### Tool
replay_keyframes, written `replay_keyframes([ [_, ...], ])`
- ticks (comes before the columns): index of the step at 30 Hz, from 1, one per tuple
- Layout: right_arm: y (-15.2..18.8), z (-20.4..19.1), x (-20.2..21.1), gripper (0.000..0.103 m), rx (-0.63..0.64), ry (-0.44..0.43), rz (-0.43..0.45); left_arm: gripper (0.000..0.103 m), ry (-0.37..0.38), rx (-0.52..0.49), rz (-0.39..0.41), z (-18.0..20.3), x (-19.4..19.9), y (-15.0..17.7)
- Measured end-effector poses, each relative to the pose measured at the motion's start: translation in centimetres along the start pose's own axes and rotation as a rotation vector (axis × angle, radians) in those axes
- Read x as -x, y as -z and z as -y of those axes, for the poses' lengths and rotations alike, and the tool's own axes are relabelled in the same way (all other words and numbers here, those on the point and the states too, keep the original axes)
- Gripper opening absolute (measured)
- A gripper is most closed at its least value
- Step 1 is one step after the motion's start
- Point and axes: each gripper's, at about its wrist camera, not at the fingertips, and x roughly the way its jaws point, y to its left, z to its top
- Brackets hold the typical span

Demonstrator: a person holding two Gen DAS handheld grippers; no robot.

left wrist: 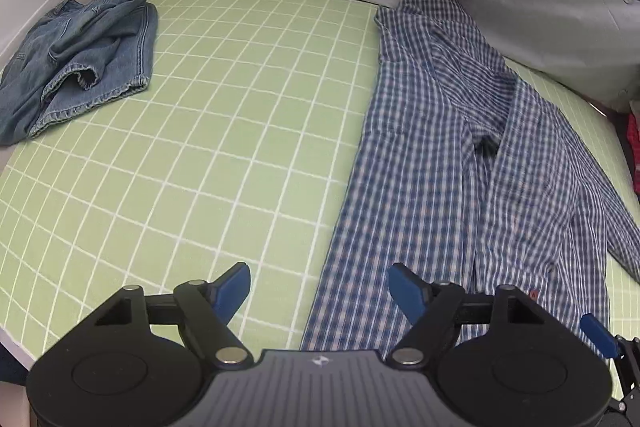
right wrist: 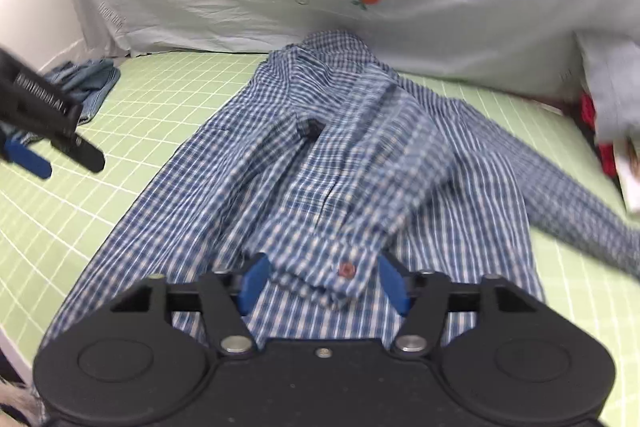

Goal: Fold clothes
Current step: 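Fold the held sleeve across the shirt body with the right gripper, then move the left gripper to the folded cuff on the shirt body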

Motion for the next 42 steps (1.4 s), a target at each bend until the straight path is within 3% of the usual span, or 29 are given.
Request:
replay_keyframes([
  [1,0.5,0.3,0.3,0.09,-0.028,0.02,-0.007,0.08,0.001,-0.012,-0.008,-0.1,0.2,0.6],
  [4,1.3,1.2,0.8,0.103,-0.151,0.074,-0.019,0.082,0.002,-0.069,-0.02,-0.6,0.9,2.2],
  [9,3.0,1.7,1.2,0.103,-0.308,0.134,-0.078,0.085,0.011,-0.138,-0.037,-1.0,0.4,2.9],
  [15,4.3,0.8,2.9,0.103,-0.331,0.214,-0.123,0.085,0.06,-0.223,-0.075,0.4,-0.9,3.2],
  [20,5.0,1.1,3.6,0.103,-0.328,0.155,-0.194,0.085,0.123,-0.258,-0.098,3.2,-1.5,3.4],
  [23,5.0,1.8,3.4,0.103,-0.296,0.188,-0.216,0.085,0.134,-0.293,-0.09,5.4,-1.5,3.6],
  [31,3.5,10.2,1.3,0.103,-0.249,0.178,-0.191,0.083,0.103,-0.263,-0.046,11.3,-2.9,3.3],
  [33,3.2,12.3,0.7,0.103,-0.237,0.175,-0.184,0.078,0.112,-0.235,-0.035,12.7,-3.2,3.1],
  [34,3.0,13.4,0.5,0.103,-0.232,0.174,-0.181,0.065,0.116,-0.217,-0.037,13.4,-3.6,2.9],
  [36,3.3,15.1,0.2,0.103,-0.246,0.172,-0.195,0.052,0.116,-0.18,-0.054,14.5,-4.7,2.6],
  [42,4.5,20.0,-0.7,0.103,-0.299,0.168,-0.247,0.051,0.051,-0.136,-0.057,15.5,-6.8,2.2],
])
